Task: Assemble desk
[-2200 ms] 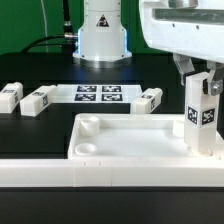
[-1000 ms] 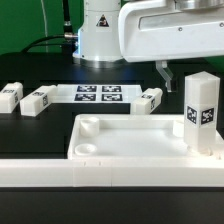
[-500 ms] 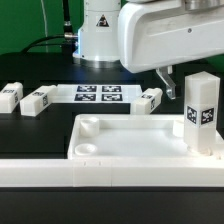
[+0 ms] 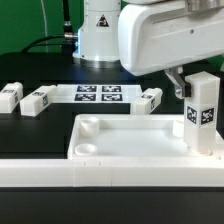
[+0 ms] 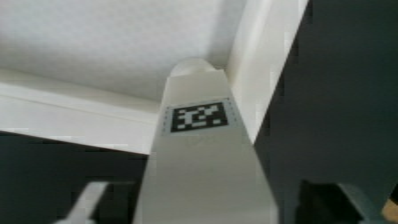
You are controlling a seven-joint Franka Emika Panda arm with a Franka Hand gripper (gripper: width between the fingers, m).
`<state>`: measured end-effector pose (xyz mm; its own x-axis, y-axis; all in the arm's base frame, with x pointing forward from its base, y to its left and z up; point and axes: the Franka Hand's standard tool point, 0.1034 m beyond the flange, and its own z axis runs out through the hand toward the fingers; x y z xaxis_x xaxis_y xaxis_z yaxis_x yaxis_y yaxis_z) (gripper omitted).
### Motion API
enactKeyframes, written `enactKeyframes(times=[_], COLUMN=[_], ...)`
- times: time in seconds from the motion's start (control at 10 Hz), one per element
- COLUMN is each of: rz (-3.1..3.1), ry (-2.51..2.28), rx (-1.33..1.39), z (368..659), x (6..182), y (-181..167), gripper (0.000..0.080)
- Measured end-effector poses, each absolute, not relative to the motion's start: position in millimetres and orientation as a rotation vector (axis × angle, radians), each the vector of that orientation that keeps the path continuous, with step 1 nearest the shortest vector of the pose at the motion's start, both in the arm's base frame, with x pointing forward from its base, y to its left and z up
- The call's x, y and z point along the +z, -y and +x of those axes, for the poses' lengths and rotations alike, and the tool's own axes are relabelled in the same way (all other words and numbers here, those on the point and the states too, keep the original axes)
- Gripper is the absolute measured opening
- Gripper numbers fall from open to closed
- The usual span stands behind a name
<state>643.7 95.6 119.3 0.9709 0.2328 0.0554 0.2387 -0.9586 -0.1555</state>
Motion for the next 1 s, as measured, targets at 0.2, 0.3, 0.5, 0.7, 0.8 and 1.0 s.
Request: enactKeyframes(times=[0.2,0.3,0.5,0.7,0.8,1.0], rz=[-2.960,-2.960,-2.974,-2.960,-2.940,-2.890], ry=[0.341,0.333,0.068,-0.291,-0.451,-0.709], rx=[-0.053,-0.054,-0.045,-0.016,-0.003,0.019], z=[643.8,643.8,644.8,645.0,645.0,645.0], x=[119.1,118.8,118.7,118.6,118.6,118.4], y=[-94.5,-94.3,-92.9,-91.5,-91.0,-90.2], gripper=[0.0289,0.0289,0.0289,0.0289,0.0291,0.0291])
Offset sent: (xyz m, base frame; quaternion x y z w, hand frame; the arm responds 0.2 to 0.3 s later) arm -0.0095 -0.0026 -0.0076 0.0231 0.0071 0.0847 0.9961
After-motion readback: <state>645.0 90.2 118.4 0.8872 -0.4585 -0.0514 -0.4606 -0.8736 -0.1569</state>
